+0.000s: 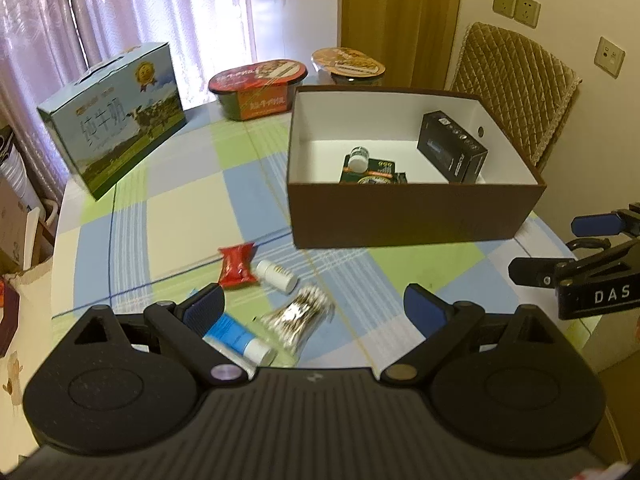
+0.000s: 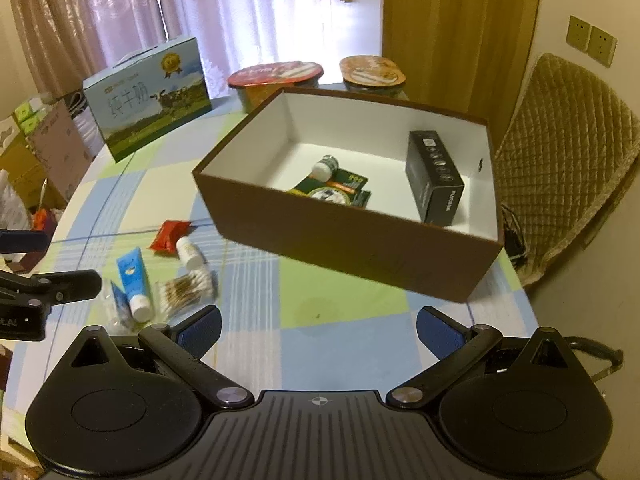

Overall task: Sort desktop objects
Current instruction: 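Move both tools toward the brown scrunchie and clear plastic box on the table, then grasp the brown scrunchie with the right tool while the left tool grasps the clear plastic box, then carry the clear plastic box over the brown box while the right tool carries the scrunchie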

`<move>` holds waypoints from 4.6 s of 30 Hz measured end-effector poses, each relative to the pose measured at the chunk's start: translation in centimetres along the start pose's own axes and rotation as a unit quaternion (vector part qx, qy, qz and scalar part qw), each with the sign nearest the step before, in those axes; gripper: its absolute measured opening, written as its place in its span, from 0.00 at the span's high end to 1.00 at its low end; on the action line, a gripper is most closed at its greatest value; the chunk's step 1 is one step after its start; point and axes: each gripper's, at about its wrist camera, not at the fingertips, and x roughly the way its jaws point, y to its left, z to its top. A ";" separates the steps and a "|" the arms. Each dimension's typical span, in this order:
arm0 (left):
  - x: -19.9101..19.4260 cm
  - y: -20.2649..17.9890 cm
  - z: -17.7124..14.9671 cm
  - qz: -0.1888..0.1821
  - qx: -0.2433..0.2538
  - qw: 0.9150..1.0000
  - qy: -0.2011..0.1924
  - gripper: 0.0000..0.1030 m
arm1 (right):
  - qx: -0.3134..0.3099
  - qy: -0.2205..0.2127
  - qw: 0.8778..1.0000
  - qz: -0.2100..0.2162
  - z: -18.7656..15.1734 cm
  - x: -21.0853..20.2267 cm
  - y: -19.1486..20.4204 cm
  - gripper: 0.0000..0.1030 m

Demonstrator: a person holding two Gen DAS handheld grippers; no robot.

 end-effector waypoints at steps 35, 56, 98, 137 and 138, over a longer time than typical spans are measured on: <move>1.0 11.0 -10.3 0.032 -0.093 0.991 0.088 0.09 | -0.095 0.053 0.989 0.097 -6.5 8.4 11.3 0.02; 5.1 12.9 -11.1 0.036 -0.105 0.984 0.138 0.09 | -0.137 0.116 0.969 0.168 -6.6 14.3 15.0 0.34; 10.8 9.8 -7.6 -0.030 -0.026 0.992 0.123 0.76 | -0.061 0.075 0.990 0.104 -4.7 11.3 3.8 0.34; 8.2 6.1 -10.3 -0.018 -0.019 0.990 0.138 0.76 | -0.117 0.095 0.983 0.103 -6.2 9.9 3.1 0.82; 8.0 5.8 -10.1 -0.020 -0.018 0.990 0.135 0.76 | -0.115 0.093 0.984 0.103 -6.0 9.6 2.7 0.82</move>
